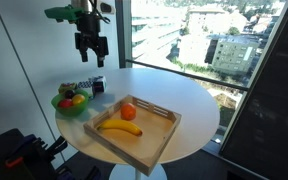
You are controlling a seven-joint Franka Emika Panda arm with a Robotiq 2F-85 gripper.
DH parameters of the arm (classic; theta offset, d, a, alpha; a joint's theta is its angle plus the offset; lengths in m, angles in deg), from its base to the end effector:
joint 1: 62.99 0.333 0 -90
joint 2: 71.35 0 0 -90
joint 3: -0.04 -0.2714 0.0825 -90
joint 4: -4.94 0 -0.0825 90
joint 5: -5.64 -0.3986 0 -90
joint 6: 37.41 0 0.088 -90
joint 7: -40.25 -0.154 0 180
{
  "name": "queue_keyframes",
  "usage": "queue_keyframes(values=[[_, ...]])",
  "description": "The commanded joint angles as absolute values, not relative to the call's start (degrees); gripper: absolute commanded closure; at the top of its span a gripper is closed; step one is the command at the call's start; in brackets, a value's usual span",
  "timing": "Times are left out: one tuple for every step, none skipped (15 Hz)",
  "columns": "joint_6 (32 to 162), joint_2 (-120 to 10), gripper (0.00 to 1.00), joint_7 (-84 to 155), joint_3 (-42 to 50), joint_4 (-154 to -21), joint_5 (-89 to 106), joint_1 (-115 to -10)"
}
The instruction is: Put the banana in the box
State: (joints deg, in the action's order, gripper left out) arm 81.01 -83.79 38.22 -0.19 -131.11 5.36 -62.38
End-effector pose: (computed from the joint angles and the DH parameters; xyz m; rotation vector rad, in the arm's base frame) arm 0.4734 0.0073 0.3025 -3.1371 0.0367 0.1423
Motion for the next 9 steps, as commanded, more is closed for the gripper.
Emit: queue_keyframes(values=[[81.7,-86.7,0.00,39.9,0.0,-133.1,3.9,-62.3],[81.9,-86.9,0.00,39.8,0.0,-133.3,4.1,-62.3],[81.0,-85.0,0.00,38.5,-0.3,-131.8,5.0,-62.5],[81.0,-85.3,0.00,38.5,-0.3,-132.0,5.0,-62.5],[81.0,-85.4,0.00,38.5,-0.3,-132.1,5.0,-62.5],[81.0,-85.4,0.00,38.5,-0.3,-132.1,5.0,-62.5],[81.0,-85.4,0.00,38.5,-0.3,-132.2,5.0,-62.5],[81.1,-85.4,0.00,38.5,-0.3,-132.2,5.0,-62.5],[81.1,-85.4,0.00,38.5,-0.3,-132.2,5.0,-62.5]])
